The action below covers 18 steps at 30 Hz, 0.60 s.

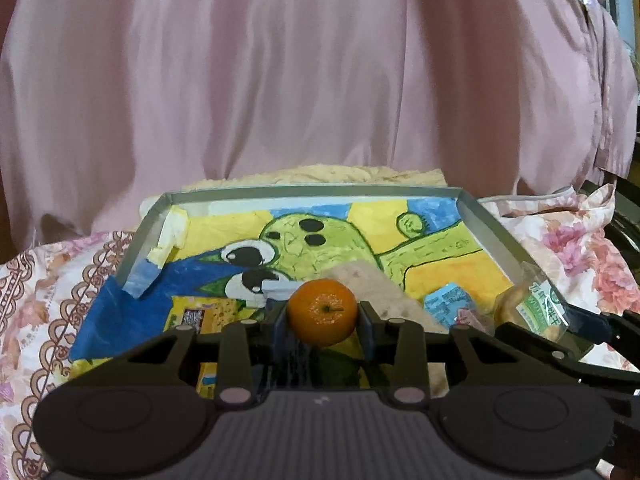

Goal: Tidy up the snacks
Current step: 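Carry the orange with the left tool while the right tool carries the biscuit packet into the gray tray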

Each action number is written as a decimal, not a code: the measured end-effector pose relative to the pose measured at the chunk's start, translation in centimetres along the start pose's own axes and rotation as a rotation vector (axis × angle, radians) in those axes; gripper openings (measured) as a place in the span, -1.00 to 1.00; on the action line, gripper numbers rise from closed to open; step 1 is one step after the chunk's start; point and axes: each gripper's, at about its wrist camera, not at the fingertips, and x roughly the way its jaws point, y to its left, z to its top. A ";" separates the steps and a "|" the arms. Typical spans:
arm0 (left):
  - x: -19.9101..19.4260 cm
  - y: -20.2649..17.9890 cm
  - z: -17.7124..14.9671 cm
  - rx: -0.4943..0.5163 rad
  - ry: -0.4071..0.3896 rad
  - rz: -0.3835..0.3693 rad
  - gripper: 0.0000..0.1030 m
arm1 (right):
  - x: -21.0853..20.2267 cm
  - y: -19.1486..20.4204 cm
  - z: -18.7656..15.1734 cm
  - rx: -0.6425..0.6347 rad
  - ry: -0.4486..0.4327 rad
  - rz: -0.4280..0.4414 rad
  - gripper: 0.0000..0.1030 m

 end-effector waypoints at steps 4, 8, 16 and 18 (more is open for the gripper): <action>0.3 0.0 -0.3 0.008 0.000 0.004 -0.22 | 0.3 0.1 -0.3 0.020 0.007 -0.004 0.15; 0.4 -0.2 -0.3 0.017 -0.003 0.004 -0.22 | 0.6 0.1 -0.5 0.029 0.017 -0.005 0.15; 0.3 -0.2 -0.3 0.013 -0.005 0.002 -0.21 | 0.8 -0.2 -0.7 0.049 0.020 -0.005 0.16; 0.3 -0.1 -0.3 0.008 -0.002 0.000 -0.20 | 0.7 -0.1 -0.7 0.048 0.020 -0.008 0.16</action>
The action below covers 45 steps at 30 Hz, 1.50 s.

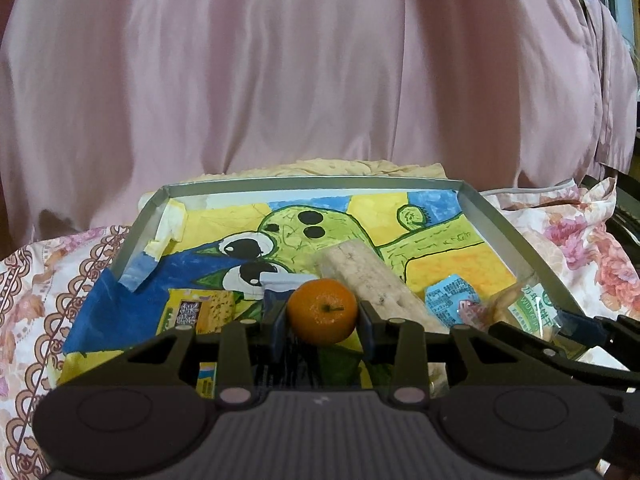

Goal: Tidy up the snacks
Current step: 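Carry the orange with the left tool while the right tool carries the biscuit packet into the gray tray, then open both tools over the tray and move them back over the snack pile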

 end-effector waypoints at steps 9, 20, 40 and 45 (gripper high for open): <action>-0.9 0.4 0.0 -0.028 -0.007 -0.009 0.12 | -0.7 0.5 -0.1 -0.020 -0.001 0.010 0.42; -4.1 1.2 0.2 -0.065 -0.083 0.005 0.76 | -3.0 0.7 -0.3 -0.014 -0.047 0.022 0.85; -16.5 2.4 -1.6 -0.120 -0.242 0.063 0.99 | -13.9 3.0 0.2 -0.052 -0.195 0.059 0.99; -20.0 2.2 -3.7 -0.123 -0.227 0.065 0.99 | -17.6 4.3 -0.8 -0.077 -0.186 0.068 0.99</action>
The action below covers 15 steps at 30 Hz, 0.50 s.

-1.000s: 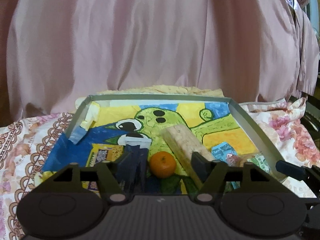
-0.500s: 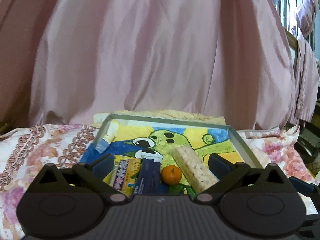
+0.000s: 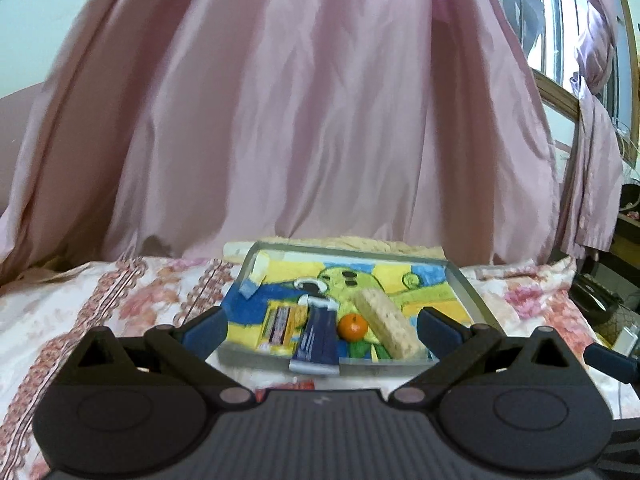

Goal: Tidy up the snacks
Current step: 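Open both tools over the tray and move them back over the snack pile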

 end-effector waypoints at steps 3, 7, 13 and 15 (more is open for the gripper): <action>-2.4 0.3 -0.8 0.010 0.004 0.000 0.99 | -2.3 0.9 -0.4 -0.015 0.013 0.003 0.99; -5.4 0.9 -2.0 0.032 0.013 -0.002 0.99 | -5.2 2.3 -1.0 -0.004 0.035 0.003 0.99; -8.9 2.5 -4.2 0.049 0.063 -0.017 0.99 | -9.4 4.7 -1.8 0.017 0.063 -0.013 0.99; -10.1 3.1 -5.0 0.066 0.065 -0.020 0.99 | -10.6 5.4 -2.1 0.019 0.076 -0.023 0.99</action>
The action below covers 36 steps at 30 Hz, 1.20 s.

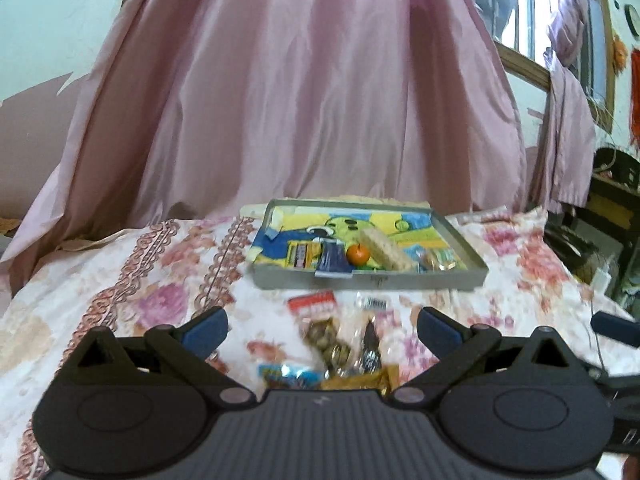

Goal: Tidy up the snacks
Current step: 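Open both tools over the tray and move them back over the snack pile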

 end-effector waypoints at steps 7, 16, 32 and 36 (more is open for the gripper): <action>-1.9 2.0 -3.4 0.108 0.076 0.021 0.99 | -2.1 2.7 -1.3 -0.019 0.072 -0.013 0.99; -0.7 5.0 -6.5 0.137 0.158 0.054 0.99 | 0.6 5.4 -3.2 -0.031 0.194 0.042 0.99; 5.7 6.9 -8.1 0.169 0.231 0.009 0.99 | 11.1 5.1 -8.1 -0.036 0.325 0.123 0.99; 7.4 7.0 -7.6 0.190 0.224 -0.022 0.99 | 13.7 4.8 -8.2 -0.027 0.317 0.143 0.99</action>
